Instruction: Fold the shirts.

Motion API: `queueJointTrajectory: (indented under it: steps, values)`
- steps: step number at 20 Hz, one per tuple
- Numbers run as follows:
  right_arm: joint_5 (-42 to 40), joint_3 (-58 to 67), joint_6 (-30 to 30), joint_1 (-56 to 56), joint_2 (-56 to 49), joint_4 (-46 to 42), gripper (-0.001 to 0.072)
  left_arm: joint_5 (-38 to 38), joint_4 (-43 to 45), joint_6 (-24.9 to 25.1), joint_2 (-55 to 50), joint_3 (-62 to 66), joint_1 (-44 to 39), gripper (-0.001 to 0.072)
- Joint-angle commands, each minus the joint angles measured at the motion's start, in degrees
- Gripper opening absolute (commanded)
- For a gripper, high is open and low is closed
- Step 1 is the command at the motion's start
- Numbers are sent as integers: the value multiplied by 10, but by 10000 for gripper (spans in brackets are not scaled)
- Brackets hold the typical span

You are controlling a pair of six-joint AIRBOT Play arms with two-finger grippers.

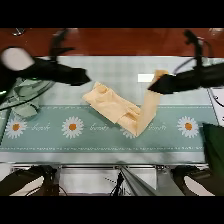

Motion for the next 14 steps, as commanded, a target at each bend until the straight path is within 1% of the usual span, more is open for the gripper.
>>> queueJointTrajectory:
  steps: [1, 4, 6, 9, 12, 14]
  values:
    - [-56, 117, 8, 115, -164, -1, 16, 5, 26, -3, 202, -139, 146, 38]
    - [-80, 213, 13, 171, -289, -1, 16, 3, 26, -3, 332, -225, 222, 39]
    - [-97, 263, 15, 188, -355, 0, 17, 3, 26, -5, 384, -263, 249, 38]
    - [-108, 309, 22, 197, -422, 16, 16, -7, 24, -13, 408, -289, 255, 38]
    - [-111, 328, 28, 198, -455, 37, 17, -16, 24, -13, 404, -300, 255, 38]
    - [-126, 331, 28, 199, -459, 39, 17, -14, 24, -13, 403, -310, 255, 38]
